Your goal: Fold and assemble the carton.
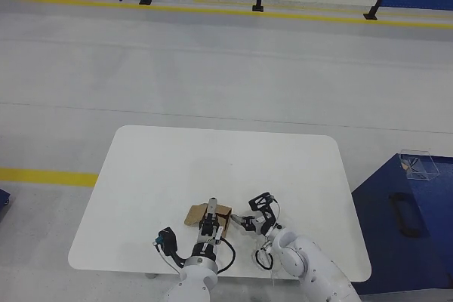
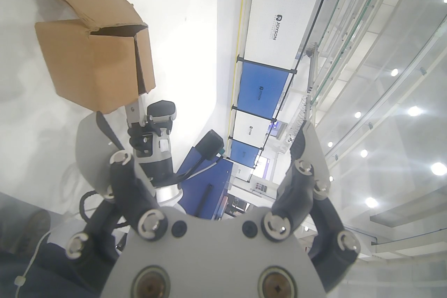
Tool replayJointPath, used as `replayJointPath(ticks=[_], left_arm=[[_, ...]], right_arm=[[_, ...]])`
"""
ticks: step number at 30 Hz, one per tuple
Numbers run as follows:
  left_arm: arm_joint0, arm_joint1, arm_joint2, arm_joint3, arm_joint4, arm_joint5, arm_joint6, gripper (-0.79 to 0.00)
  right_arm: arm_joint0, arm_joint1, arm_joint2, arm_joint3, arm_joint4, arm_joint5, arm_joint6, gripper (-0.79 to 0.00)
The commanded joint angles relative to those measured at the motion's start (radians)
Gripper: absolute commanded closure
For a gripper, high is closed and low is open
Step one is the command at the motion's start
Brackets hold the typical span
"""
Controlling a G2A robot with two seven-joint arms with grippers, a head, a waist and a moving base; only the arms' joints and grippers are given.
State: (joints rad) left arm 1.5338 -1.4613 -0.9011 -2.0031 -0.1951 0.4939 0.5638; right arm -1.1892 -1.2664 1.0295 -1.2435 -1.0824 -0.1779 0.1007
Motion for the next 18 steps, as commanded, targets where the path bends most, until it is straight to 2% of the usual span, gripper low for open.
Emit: replayJointPath(ticks=[1,7,13,18], left_arm=[[0.000,0.000,0.000,0.000,0.000,0.000,0.000,-0.785],[0.000,0.000,0.000,0.000,0.000,0.000,0.000,-0.785],[0.000,0.000,0.000,0.000,0.000,0.000,0.000,-0.785],[0.000,0.000,0.000,0.000,0.000,0.000,0.000,-0.785]], right_arm=[[0.017,-0.007,-0.011,0.014,-0.002,0.025,-0.013,-0.785],[0.065,-0.027,-0.030,0.052,0.035,0.053,-0.024,-0.785],[0.097,-0.040,-0.008,0.060,0.068,0.131,-0.096,-0.785],[0.097,-0.040,-0.008,0.060,0.068,0.131,-0.096,-0.785]])
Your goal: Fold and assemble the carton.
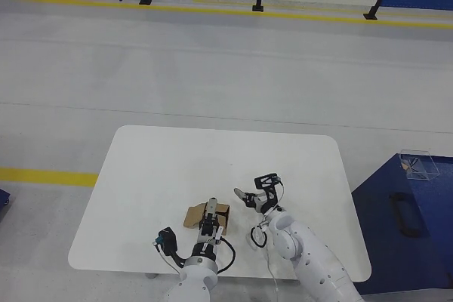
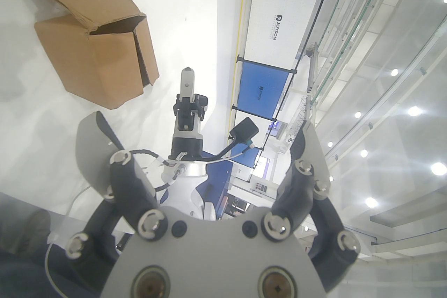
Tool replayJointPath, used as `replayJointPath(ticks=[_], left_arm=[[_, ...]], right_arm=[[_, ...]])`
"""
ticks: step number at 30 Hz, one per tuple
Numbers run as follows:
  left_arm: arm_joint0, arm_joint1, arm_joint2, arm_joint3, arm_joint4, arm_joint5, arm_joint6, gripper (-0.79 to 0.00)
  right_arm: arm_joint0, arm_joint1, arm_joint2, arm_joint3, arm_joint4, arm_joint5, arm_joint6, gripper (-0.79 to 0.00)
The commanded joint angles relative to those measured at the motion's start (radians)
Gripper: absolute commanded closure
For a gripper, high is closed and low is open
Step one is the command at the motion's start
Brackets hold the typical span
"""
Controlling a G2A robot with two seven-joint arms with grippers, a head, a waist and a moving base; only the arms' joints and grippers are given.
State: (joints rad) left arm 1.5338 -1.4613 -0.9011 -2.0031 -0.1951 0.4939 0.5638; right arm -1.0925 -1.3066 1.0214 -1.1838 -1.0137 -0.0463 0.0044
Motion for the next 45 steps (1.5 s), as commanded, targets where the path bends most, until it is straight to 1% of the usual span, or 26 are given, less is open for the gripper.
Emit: replayJointPath(ticks=[1,15,16,17,19,22,25,27,30,38,40,45], left_arm=[[0.000,0.000,0.000,0.000,0.000,0.000,0.000,-0.785],[0.000,0.000,0.000,0.000,0.000,0.000,0.000,-0.785],[0.000,0.000,0.000,0.000,0.000,0.000,0.000,-0.785],[0.000,0.000,0.000,0.000,0.000,0.000,0.000,-0.785],[0.000,0.000,0.000,0.000,0.000,0.000,0.000,-0.785],[0.000,0.000,0.000,0.000,0.000,0.000,0.000,-0.785],[0.000,0.000,0.000,0.000,0.000,0.000,0.000,-0.785],[0.000,0.000,0.000,0.000,0.000,0.000,0.000,-0.785],[0.000,0.000,0.000,0.000,0.000,0.000,0.000,-0.785],[0.000,0.000,0.000,0.000,0.000,0.000,0.000,-0.785],[0.000,0.000,0.000,0.000,0.000,0.000,0.000,-0.785],[0.000,0.000,0.000,0.000,0.000,0.000,0.000,-0.785]], right_arm=[[0.000,0.000,0.000,0.000,-0.001,0.000,0.000,-0.785],[0.000,0.000,0.000,0.000,-0.001,0.000,0.000,-0.785],[-0.004,0.000,-0.005,-0.008,-0.022,0.005,-0.006,-0.785],[-0.014,0.001,-0.011,-0.027,-0.054,0.023,-0.020,-0.785],[-0.048,0.002,0.003,-0.082,-0.051,0.039,-0.081,-0.785],[-0.108,0.012,0.029,-0.175,-0.079,0.016,-0.119,-0.785],[-0.148,0.023,0.031,-0.247,-0.154,-0.029,-0.089,-0.785],[-0.157,0.025,0.025,-0.262,-0.185,-0.038,-0.062,-0.785],[-0.151,0.021,0.013,-0.253,-0.201,-0.029,-0.029,-0.785],[-0.133,0.015,0.005,-0.212,-0.192,-0.071,0.005,-0.785],[-0.123,0.014,-0.006,-0.196,-0.218,-0.079,0.032,-0.785],[-0.120,0.014,-0.009,-0.195,-0.225,-0.080,0.036,-0.785]])
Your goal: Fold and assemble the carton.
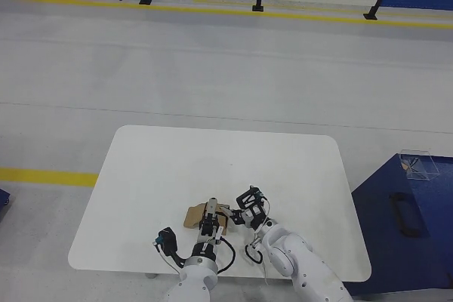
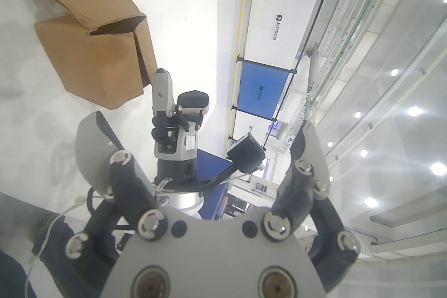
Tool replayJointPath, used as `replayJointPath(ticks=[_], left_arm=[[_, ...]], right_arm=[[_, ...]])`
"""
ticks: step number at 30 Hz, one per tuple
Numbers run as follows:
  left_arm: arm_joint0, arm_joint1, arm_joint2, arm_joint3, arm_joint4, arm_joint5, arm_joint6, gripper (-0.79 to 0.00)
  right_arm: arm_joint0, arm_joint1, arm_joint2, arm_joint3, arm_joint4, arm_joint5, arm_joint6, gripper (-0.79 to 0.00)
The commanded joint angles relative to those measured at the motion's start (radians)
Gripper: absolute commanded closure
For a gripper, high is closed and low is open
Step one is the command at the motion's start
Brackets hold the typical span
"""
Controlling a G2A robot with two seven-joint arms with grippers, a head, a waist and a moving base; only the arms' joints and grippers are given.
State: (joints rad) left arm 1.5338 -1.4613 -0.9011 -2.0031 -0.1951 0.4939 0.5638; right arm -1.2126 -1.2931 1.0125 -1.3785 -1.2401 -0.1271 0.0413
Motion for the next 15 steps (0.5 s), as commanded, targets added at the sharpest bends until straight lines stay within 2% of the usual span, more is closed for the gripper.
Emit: replayJointPath(ticks=[1,8,10,15], left_arm=[[0.000,0.000,0.000,0.000,0.000,0.000,0.000,-0.785],[0.001,0.000,0.002,-0.003,-0.006,-0.006,-0.012,-0.785],[0.021,0.004,-0.021,-0.010,-0.060,-0.049,-0.096,-0.785],[0.061,0.013,-0.087,0.045,-0.034,-0.220,-0.137,-0.785]], right_arm=[[0.000,0.000,0.000,0.000,0.001,0.000,-0.001,-0.785],[0.000,0.000,0.000,0.000,0.001,0.000,-0.001,-0.785],[0.000,0.000,0.000,0.000,0.001,0.000,-0.001,-0.785],[0.000,0.000,0.000,0.000,0.001,0.000,-0.001,-0.785]])
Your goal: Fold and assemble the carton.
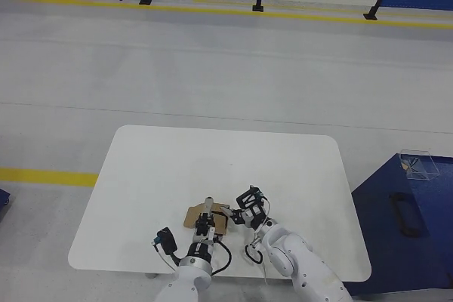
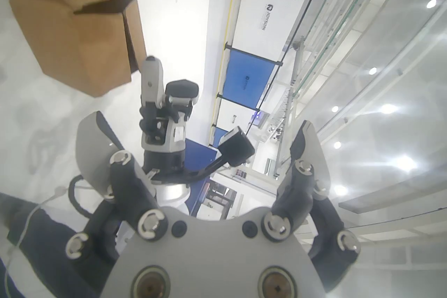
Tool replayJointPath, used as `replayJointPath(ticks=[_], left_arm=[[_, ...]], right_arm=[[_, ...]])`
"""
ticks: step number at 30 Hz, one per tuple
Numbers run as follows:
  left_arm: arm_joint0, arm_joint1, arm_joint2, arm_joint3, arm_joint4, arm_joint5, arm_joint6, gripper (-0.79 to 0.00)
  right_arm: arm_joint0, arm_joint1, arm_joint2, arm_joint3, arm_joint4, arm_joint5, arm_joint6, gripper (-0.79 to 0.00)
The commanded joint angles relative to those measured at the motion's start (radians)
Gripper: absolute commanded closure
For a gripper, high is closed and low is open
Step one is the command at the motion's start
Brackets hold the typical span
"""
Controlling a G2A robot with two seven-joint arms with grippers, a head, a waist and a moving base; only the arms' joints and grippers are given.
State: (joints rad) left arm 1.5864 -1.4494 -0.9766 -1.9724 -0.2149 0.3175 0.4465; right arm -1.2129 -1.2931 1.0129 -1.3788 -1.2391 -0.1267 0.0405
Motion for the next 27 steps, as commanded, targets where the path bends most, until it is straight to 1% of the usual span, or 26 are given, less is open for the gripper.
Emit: replayJointPath(ticks=[1,3,5,8,12,14,17,20,27], left_arm=[[0.012,0.003,-0.027,0.027,-0.004,-0.091,-0.036,-0.785],[0.023,0.010,-0.052,0.082,0.059,-0.180,-0.063,-0.785],[0.034,0.012,-0.071,0.116,0.022,-0.244,-0.100,-0.785],[0.049,0.016,-0.107,0.153,-0.041,-0.294,-0.180,-0.785],[0.061,0.018,-0.126,0.182,-0.052,-0.363,-0.208,-0.785],[0.064,0.018,-0.134,0.192,-0.068,-0.379,-0.225,-0.785],[0.061,0.017,-0.139,0.217,-0.041,-0.399,-0.206,-0.785],[0.054,0.014,-0.135,0.246,-0.053,-0.422,-0.216,-0.785],[0.003,0.002,-0.122,0.348,-0.079,-0.472,-0.194,-0.785]], right_arm=[[0.000,0.000,0.000,0.000,0.000,0.000,0.000,-0.785],[0.000,0.000,0.000,0.000,0.000,0.000,0.000,-0.785],[-0.003,0.000,0.000,-0.003,0.000,-0.001,-0.002,-0.785],[-0.012,0.000,0.002,-0.018,-0.008,-0.007,-0.005,-0.785],[-0.022,0.001,0.005,-0.033,-0.023,-0.012,-0.002,-0.785],[-0.022,0.001,0.003,-0.031,-0.035,-0.012,0.005,-0.785],[-0.019,-0.002,-0.001,-0.024,-0.043,-0.009,0.007,-0.785],[-0.016,-0.004,-0.004,-0.015,-0.046,-0.007,0.007,-0.785],[-0.005,-0.010,-0.009,0.012,-0.051,-0.001,0.001,-0.785]])
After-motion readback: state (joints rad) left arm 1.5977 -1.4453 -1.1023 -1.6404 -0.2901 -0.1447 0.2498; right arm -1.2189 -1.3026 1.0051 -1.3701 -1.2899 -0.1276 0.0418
